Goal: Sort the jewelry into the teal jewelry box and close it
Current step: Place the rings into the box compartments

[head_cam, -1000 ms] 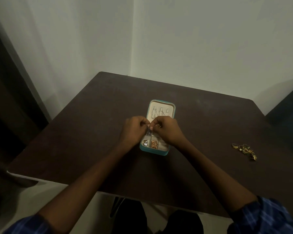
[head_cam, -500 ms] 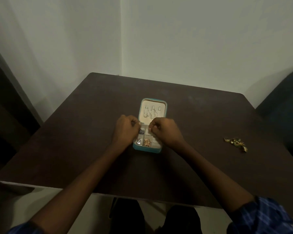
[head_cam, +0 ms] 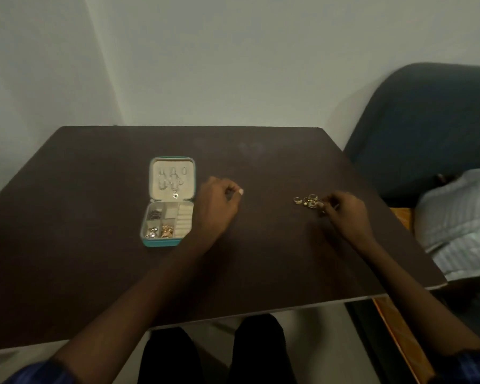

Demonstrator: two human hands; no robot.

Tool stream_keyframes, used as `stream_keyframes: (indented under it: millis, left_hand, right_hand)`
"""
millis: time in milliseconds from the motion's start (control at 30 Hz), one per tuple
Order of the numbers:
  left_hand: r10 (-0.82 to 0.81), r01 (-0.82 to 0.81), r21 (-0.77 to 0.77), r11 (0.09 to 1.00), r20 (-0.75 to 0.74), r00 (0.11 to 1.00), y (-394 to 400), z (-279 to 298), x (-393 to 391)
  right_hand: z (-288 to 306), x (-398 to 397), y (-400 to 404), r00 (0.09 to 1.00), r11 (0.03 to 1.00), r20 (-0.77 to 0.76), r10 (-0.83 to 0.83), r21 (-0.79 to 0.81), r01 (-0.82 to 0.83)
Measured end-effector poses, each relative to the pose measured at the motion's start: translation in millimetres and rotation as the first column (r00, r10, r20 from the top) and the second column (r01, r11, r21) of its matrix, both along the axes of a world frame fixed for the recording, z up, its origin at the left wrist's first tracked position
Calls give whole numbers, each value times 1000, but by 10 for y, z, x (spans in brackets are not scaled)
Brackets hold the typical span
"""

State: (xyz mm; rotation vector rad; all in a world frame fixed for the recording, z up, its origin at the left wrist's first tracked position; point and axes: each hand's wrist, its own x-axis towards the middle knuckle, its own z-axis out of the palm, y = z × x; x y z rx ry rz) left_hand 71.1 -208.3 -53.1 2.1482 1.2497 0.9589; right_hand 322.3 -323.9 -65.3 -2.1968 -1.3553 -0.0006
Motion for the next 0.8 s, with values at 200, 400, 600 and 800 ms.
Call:
stream_keyframes:
  millis: [200,400,600,800]
  left_hand:
    - [-91,90,-21,996,-53,994,-144,-85,447]
    - [-174,173,-19,985,-66,982,-162,-152,602]
    - [-218,215,-58,975,-56,974,-179,-188,646]
    - [-238,235,-60,970,-54,970,-224,-223,679]
  right_hand:
    - [-95,233,3,996,991,-41,74,-105,-78]
    - [-184,270,84,996,985,-14,93,-142,-94]
    - [-178,343,39,994,984,-37,105,-144,-109]
    - [-161,380,-4,992,981,-28,125,-145,-128]
